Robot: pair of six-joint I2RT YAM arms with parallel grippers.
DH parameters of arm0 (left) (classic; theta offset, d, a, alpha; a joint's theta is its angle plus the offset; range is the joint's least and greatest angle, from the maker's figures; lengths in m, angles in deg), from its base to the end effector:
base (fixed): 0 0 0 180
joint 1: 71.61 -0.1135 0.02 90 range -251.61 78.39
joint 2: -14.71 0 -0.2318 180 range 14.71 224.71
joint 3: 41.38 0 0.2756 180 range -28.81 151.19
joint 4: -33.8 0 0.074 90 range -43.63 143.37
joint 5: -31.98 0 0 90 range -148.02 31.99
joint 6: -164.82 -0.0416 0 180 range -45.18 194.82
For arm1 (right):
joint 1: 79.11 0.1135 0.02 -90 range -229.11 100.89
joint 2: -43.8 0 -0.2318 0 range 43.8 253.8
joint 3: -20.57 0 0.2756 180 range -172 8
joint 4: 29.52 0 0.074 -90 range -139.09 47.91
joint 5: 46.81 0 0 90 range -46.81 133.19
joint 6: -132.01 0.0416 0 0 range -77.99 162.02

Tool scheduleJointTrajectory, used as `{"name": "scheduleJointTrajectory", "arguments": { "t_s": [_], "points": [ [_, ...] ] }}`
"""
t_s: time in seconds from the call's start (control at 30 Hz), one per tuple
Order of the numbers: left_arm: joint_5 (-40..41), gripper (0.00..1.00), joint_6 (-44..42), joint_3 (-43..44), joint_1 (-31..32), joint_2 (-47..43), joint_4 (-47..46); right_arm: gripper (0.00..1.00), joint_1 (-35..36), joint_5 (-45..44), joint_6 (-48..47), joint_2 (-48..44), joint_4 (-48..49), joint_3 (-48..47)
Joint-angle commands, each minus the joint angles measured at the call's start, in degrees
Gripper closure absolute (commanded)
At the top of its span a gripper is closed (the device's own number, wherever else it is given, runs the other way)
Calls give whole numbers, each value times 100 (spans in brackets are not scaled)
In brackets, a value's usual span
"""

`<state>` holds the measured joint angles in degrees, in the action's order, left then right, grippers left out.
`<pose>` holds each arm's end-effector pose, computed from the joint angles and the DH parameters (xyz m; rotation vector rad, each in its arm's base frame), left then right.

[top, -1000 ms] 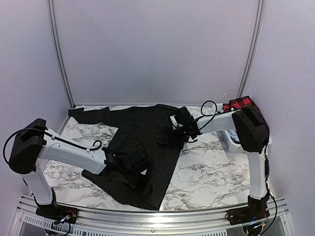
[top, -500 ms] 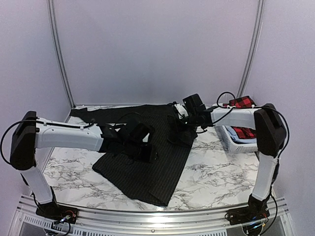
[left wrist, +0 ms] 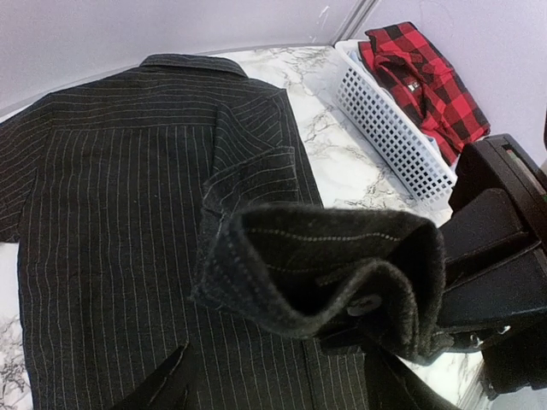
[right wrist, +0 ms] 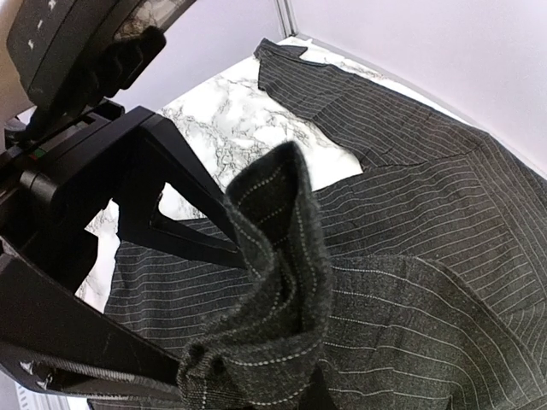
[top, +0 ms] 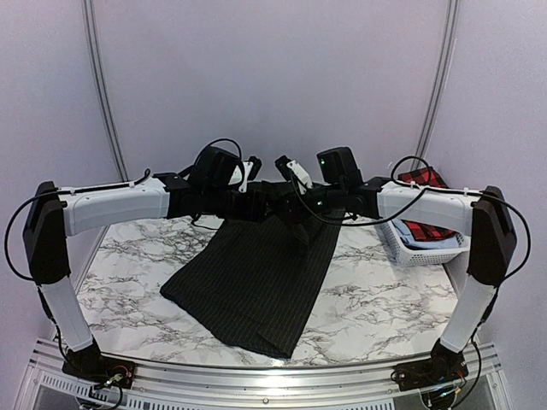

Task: Fold and stack the long sleeve shirts
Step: Pass from the right arm to the left

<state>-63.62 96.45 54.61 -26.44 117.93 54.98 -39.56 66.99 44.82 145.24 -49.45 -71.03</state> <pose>0.3129 -0.3205 0.2496 0.5038 2.1082 -0.7993 0.3246 0.2898 0.2380 -0.9261 1.9557 0.8722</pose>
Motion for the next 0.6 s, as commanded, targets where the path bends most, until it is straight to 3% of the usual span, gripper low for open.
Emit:
{"name": "scheduleJointTrajectory", "arguments": {
  "t_s": [0.0,0.27,0.4,0.57],
  "points": [
    [-433,31,-514,222,-88,166,-273,100,140,429,-248,-69,-5,-25],
    [-705,39,-658,97,-331,149,-583,100,158,370,-223,-151,-54,184],
    [-1026,31,-668,-383,-519,-165,-1119,99,149,449,-225,-274,6,404],
    [-1152,26,-955,-272,-569,-158,-946,99,146,557,-204,-341,97,529]
  ]
}}
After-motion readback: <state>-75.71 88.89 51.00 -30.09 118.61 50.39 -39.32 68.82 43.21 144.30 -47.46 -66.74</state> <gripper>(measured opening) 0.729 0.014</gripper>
